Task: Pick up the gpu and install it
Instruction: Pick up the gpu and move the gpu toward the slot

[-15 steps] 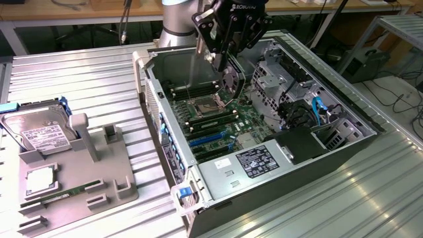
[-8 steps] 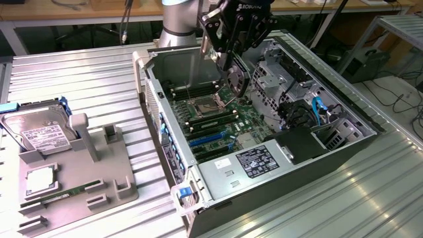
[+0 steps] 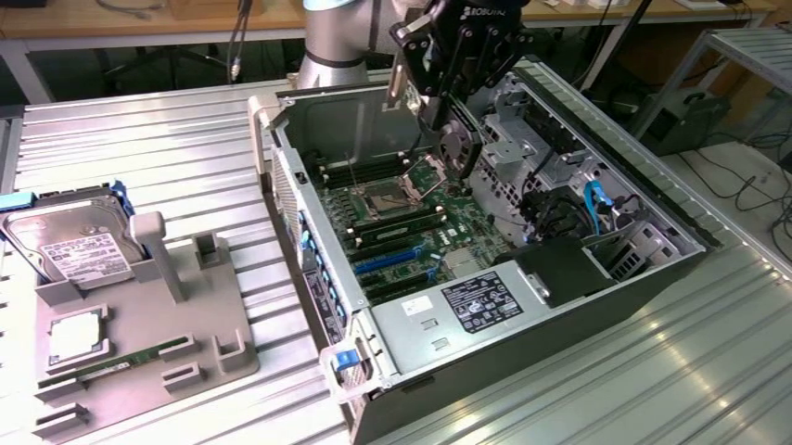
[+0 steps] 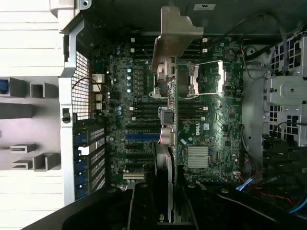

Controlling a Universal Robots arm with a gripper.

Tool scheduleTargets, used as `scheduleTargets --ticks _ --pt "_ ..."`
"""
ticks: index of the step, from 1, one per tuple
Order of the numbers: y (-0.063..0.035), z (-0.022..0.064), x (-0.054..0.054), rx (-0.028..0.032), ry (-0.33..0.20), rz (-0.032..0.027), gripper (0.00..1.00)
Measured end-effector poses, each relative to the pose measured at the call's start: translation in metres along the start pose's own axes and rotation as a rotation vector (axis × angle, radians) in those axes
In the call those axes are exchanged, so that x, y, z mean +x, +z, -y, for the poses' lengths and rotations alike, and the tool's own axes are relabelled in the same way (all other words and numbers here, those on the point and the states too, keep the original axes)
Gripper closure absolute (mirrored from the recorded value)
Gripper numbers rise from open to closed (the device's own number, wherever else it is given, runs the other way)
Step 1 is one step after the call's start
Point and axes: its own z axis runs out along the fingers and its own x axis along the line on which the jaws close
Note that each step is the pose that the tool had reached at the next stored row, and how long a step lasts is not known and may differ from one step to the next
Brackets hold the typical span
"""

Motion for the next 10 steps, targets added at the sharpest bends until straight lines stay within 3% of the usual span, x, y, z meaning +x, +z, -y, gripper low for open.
scheduleTargets --ticks 8,10 --pt "0.0013 -0.0001 -0.022 -0.0002 0.000 0.0005 0.73" --pt "0.0035 -0.0001 -0.030 -0.0001 -0.001 0.0059 0.73"
